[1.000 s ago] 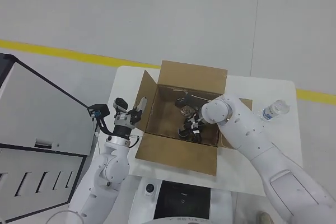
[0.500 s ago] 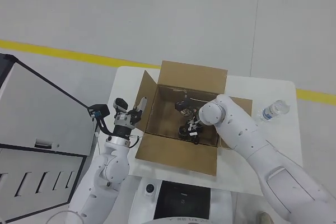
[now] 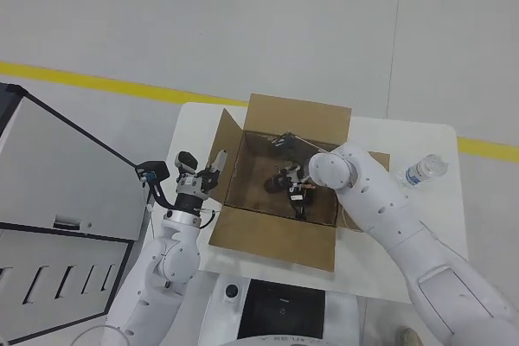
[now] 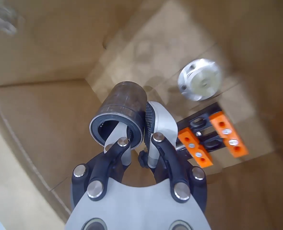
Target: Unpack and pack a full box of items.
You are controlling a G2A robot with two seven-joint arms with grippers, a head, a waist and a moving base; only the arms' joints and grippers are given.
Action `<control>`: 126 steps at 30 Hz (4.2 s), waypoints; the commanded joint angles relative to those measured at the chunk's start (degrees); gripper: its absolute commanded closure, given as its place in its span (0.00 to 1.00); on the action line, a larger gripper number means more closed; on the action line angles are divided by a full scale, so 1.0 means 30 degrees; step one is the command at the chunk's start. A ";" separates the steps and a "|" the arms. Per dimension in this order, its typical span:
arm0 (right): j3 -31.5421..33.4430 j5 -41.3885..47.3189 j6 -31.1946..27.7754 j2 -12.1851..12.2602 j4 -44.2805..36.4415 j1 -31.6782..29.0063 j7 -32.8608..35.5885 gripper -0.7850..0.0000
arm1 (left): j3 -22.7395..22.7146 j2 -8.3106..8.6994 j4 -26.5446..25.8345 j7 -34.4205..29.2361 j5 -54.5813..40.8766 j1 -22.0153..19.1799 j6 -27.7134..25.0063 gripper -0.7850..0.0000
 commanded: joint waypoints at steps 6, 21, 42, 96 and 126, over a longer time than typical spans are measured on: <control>0.6239 -0.3108 0.0450 0.1966 -1.2526 -0.7257 -0.1204 1.00 | 0.0000 0.0000 0.0000 0.0000 0.0000 0.0000 0.0000 0.00; 1.5177 -0.1183 0.0129 0.2716 -1.8717 -1.7221 -0.9802 1.00 | 0.0000 0.0000 0.0000 0.0000 0.0000 0.0000 0.0000 0.00; 2.1016 -0.1065 0.3583 0.3116 -2.0635 -1.9701 -0.1383 1.00 | 0.0000 0.0000 0.0000 0.0000 0.0000 0.0000 0.0000 0.00; 1.5073 -0.7653 0.9002 0.3494 -0.5998 -1.0228 0.4207 1.00 | 0.0000 0.0000 0.0000 0.0000 0.0000 0.0000 0.0000 0.00; 1.6278 -0.7047 0.8329 0.3733 -0.7609 -1.1046 0.4462 0.77 | 0.0000 0.0000 0.0000 0.0000 0.0000 0.0000 0.0000 0.00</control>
